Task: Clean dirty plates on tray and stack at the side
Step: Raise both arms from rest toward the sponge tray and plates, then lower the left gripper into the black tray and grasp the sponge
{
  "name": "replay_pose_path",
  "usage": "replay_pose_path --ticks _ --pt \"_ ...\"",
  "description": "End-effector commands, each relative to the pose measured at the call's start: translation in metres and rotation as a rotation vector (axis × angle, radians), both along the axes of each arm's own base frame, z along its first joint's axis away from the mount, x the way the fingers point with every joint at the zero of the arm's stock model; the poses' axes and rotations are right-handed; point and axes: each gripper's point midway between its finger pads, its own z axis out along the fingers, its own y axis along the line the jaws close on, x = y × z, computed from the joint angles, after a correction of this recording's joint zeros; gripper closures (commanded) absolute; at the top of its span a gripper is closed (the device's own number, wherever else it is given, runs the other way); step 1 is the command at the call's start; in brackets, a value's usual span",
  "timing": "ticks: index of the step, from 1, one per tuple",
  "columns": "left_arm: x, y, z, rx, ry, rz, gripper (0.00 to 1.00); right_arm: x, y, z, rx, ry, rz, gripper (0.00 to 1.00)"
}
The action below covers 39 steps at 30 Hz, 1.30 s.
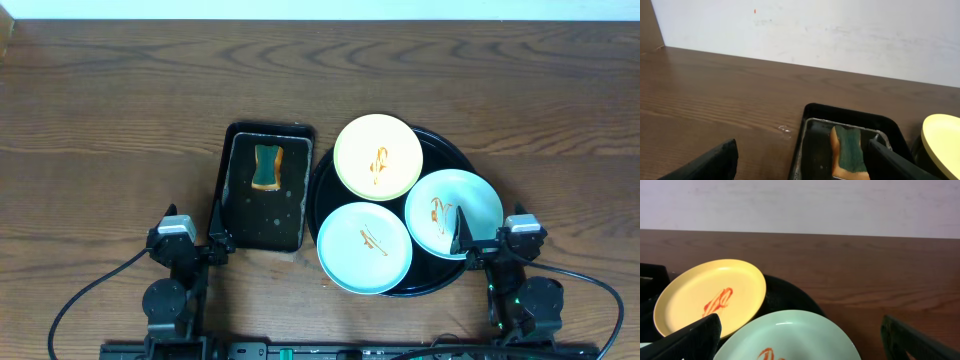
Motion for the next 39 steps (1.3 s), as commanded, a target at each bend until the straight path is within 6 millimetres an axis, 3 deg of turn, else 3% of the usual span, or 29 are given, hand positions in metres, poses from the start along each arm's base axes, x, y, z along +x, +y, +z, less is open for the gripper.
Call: replay_pose_path --ticks 1,16,24,30,39 --pt "-0.001 0.003 -0.014 0.018 0.049 0.013 0.19 0.0 -0.006 0.0 -0.014 -0.001 -0.029 0.01" --pt "-0.003 0.003 -0.014 -0.074 0.132 0.028 0.19 0.001 -0.017 0.015 0.0 -0.024 -0.091 0.01" --pt "0.008 -0.007 0.007 -0.088 0.28 -0.023 0.19 0.004 -0.017 0.03 0.038 0.076 -0.105 0.01" --pt "0.023 -0.008 0.016 -0.097 0.45 -0.022 0.19 0.019 -0.016 0.037 0.087 0.231 -0.125 0.01" --pt "0.049 -0.015 0.032 -0.125 0.691 -0.054 0.19 0.045 -0.013 0.022 0.043 0.635 -0.142 0.01"
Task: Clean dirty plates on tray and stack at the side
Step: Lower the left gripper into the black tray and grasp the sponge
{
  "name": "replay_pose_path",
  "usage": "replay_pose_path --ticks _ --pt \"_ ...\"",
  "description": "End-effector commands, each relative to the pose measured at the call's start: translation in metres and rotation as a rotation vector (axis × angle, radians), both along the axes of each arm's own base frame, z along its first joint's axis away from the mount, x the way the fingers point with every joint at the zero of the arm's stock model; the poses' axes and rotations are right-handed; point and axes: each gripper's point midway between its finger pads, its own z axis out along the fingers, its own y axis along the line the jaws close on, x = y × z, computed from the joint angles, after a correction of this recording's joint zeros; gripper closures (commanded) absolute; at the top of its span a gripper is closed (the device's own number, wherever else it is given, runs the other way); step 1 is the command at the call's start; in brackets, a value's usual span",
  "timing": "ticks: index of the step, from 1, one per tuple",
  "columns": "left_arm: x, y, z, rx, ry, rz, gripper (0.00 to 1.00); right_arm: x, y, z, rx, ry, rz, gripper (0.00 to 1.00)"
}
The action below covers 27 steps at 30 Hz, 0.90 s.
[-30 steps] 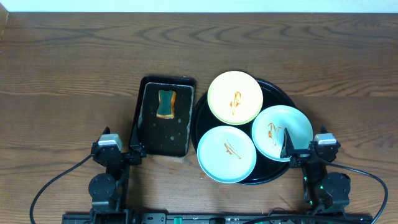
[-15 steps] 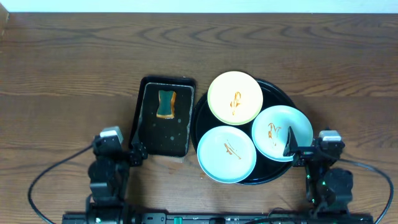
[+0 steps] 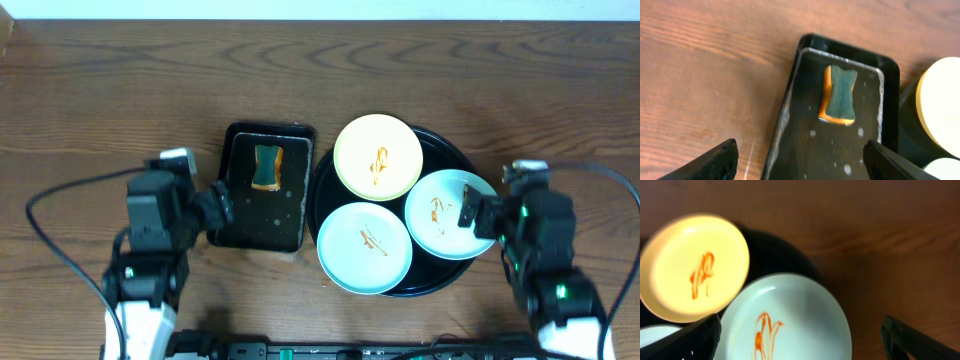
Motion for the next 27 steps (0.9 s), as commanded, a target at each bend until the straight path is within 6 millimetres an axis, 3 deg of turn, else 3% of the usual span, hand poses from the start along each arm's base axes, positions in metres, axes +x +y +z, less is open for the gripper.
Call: replay_pose_path --ticks 1,7,14,24,27 --pt "0.012 -0.002 0.017 -0.021 0.036 -0.004 0.19 0.015 -0.002 0.008 0.015 0.082 -0.022 0.01" --pt "0.012 -0.002 0.006 -0.024 0.147 -0.003 0.19 0.022 -0.002 -0.001 -0.017 0.28 -0.007 0.01" --pt "0.013 -0.002 -0.005 -0.025 0.189 -0.002 0.19 0.022 0.005 -0.006 0.016 0.307 0.021 0.01" --pt "0.051 -0.013 0.026 -0.12 -0.003 0.003 0.19 0.027 0.004 -0.003 0.012 0.284 0.016 0.01" --pt "0.063 -0.018 0.026 -0.142 -0.016 0.003 0.2 0.028 0.005 -0.003 0.014 0.279 0.016 0.01"
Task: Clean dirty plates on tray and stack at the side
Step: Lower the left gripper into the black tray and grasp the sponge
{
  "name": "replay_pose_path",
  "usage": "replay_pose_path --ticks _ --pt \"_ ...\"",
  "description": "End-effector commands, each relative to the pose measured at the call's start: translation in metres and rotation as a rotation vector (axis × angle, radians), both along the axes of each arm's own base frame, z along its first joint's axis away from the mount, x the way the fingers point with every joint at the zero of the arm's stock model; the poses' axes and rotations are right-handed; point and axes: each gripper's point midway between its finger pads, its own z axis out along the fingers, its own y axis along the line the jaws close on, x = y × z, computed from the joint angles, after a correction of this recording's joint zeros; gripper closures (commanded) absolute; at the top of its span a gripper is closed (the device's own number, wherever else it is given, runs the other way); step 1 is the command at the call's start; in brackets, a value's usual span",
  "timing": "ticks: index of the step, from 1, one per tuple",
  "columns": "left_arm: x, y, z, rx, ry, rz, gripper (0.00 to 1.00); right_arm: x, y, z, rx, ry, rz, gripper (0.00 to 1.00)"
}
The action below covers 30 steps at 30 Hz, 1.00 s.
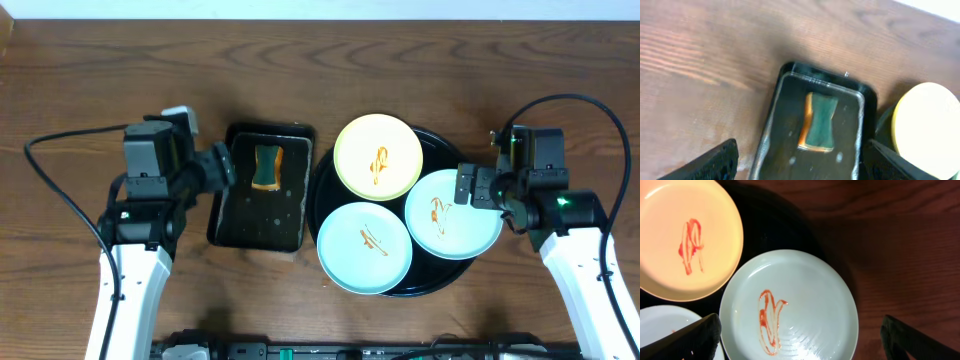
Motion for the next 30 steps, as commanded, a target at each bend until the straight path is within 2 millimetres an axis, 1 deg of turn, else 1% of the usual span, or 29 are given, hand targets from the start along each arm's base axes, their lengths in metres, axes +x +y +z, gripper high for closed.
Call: replay_pose_path --ticks 1,4,7,10,13,18,21,23,25,26,28,30 --pt "0.014 -0.009 0.002 -0.055 0.005 0.004 0.19 0.005 -0.002 0.008 -0.001 -0.025 -0.001 0.01" --pt "0.026 -0.018 -0.004 -0.04 0.04 -0.025 0.2 0.006 -0.002 0.008 -0.002 -0.026 0.0 0.01" --pt "0.04 -0.021 -0.016 0.02 0.093 -0.019 0.21 0.005 -0.002 0.008 -0.001 -0.023 0.0 0.01" --pt "0.051 -0.031 -0.036 0.076 0.14 -0.036 0.21 0.005 -0.002 0.008 -0.002 -0.021 0.0 0.01" --pt "0.056 -0.047 -0.064 0.099 0.198 -0.074 0.21 0.005 -0.002 0.008 -0.002 -0.021 0.0 0.01" --pt "0.06 -0.068 -0.104 0.123 0.272 -0.127 0.24 0.005 -0.002 0.008 -0.002 -0.022 0.0 0.01" --pt "0.059 -0.067 -0.126 0.185 0.316 -0.114 0.27 0.004 -0.002 0.008 -0.002 -0.021 0.0 0.01" --pt "0.058 -0.067 -0.136 0.203 0.339 -0.114 0.28 0.004 -0.002 0.007 -0.002 -0.019 0.0 0.01" --pt "0.056 -0.068 -0.145 0.207 0.361 -0.118 0.32 0.004 -0.002 0.007 -0.002 -0.019 0.0 0.01" --pt "0.055 -0.068 -0.149 0.21 0.374 -0.119 0.36 0.004 -0.002 0.007 -0.002 -0.019 0.0 0.01" --pt "0.054 -0.068 -0.154 0.21 0.387 -0.12 0.42 0.004 -0.002 0.007 -0.002 -0.019 0.0 0.01" --pt "0.053 -0.068 -0.157 0.208 0.394 -0.123 0.43 0.004 -0.002 0.007 -0.002 -0.019 0.0 0.01"
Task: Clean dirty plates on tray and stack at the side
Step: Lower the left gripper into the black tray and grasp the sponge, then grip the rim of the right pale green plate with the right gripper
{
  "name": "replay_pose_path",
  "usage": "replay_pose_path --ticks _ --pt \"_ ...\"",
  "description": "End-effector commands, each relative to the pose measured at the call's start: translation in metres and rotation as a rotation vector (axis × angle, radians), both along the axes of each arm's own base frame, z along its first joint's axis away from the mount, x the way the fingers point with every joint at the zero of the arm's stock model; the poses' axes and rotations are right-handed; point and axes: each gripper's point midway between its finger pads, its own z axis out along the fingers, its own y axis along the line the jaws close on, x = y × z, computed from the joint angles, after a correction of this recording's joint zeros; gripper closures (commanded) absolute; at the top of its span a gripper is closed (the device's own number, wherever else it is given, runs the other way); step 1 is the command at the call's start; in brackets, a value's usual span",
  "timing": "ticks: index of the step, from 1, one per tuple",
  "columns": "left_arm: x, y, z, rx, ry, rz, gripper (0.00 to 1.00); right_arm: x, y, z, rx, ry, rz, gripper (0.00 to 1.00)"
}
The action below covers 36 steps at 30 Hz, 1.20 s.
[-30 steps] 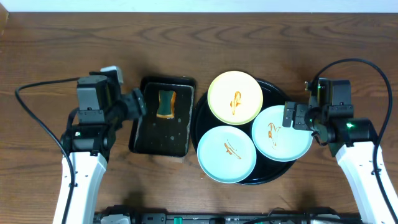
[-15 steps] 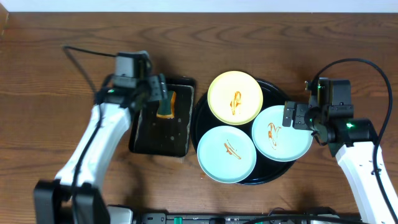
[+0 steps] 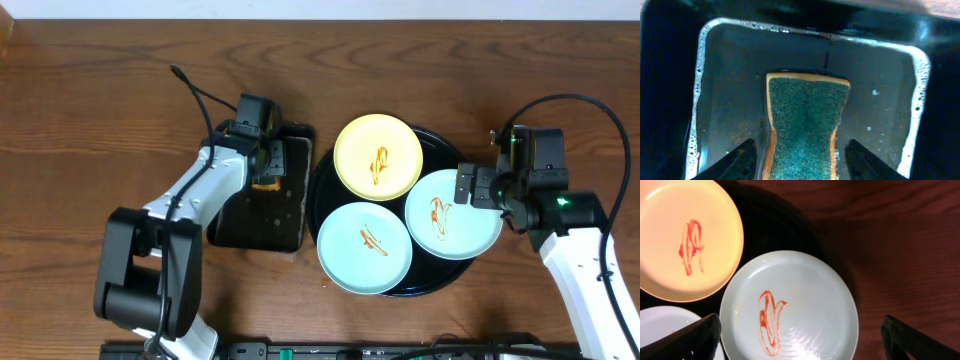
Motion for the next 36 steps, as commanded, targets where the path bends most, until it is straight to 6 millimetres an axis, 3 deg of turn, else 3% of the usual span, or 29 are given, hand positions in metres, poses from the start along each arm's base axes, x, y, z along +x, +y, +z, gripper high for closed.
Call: replay_pose_path --ticks 1,30,36 --pt "0.005 0.002 -0.001 0.019 -0.005 0.009 0.43 0.004 -0.002 0.007 -0.002 -0.019 0.0 0.01" --pt "-0.006 0.004 -0.026 0.017 0.037 0.032 0.45 0.003 -0.002 0.007 -0.002 -0.015 0.0 0.01" --pt "-0.01 0.003 -0.033 0.017 0.061 0.037 0.55 0.003 -0.002 0.007 -0.002 -0.014 0.0 0.01"
